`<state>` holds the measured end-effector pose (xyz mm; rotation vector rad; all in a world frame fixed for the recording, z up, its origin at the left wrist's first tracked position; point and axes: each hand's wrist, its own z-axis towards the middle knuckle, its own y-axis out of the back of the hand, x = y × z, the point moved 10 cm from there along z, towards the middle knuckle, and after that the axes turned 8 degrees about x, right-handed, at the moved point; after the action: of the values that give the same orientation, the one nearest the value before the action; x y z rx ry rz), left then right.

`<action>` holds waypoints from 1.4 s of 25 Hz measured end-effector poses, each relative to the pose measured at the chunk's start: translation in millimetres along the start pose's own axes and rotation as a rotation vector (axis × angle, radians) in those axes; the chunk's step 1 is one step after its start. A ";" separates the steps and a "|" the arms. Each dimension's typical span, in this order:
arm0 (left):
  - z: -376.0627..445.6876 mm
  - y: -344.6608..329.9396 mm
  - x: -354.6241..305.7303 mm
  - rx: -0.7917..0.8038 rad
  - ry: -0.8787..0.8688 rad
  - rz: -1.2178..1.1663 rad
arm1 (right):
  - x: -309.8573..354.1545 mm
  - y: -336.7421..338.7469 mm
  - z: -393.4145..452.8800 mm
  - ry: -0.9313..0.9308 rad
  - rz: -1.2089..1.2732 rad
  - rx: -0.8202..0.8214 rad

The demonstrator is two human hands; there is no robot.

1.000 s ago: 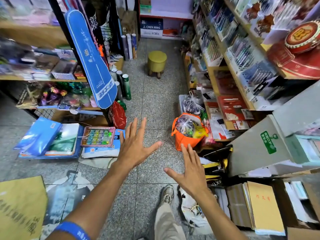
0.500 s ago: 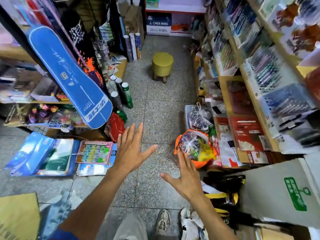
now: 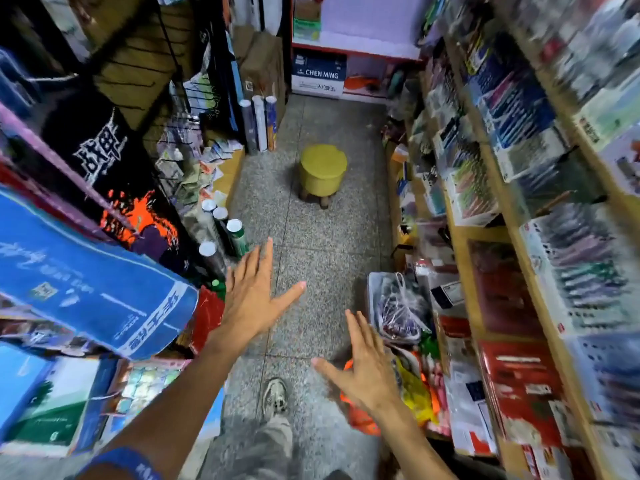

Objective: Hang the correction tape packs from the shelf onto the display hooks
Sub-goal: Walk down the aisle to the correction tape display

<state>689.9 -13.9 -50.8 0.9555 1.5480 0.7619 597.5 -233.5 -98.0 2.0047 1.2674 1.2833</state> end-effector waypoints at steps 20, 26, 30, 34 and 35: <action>553.0 66.4 -78.6 0.044 0.046 -0.039 | 31.5 294.0 494.2 -0.005 -0.004 0.124; 712.4 92.7 -71.6 0.000 0.114 -0.089 | 69.1 370.4 649.5 0.067 0.022 0.171; 829.3 105.3 -39.3 0.027 0.152 -0.109 | 103.8 413.3 761.1 0.093 0.026 0.197; 918.9 123.7 -11.2 0.041 0.210 -0.140 | 144.5 448.7 856.6 0.143 0.022 0.229; 942.4 129.8 -3.8 0.036 0.233 -0.153 | 154.4 457.5 885.2 0.159 0.001 0.224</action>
<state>1638.8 20.4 -109.1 0.7851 1.8204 0.7588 1605.8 -226.5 -101.8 2.0865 1.5452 1.3779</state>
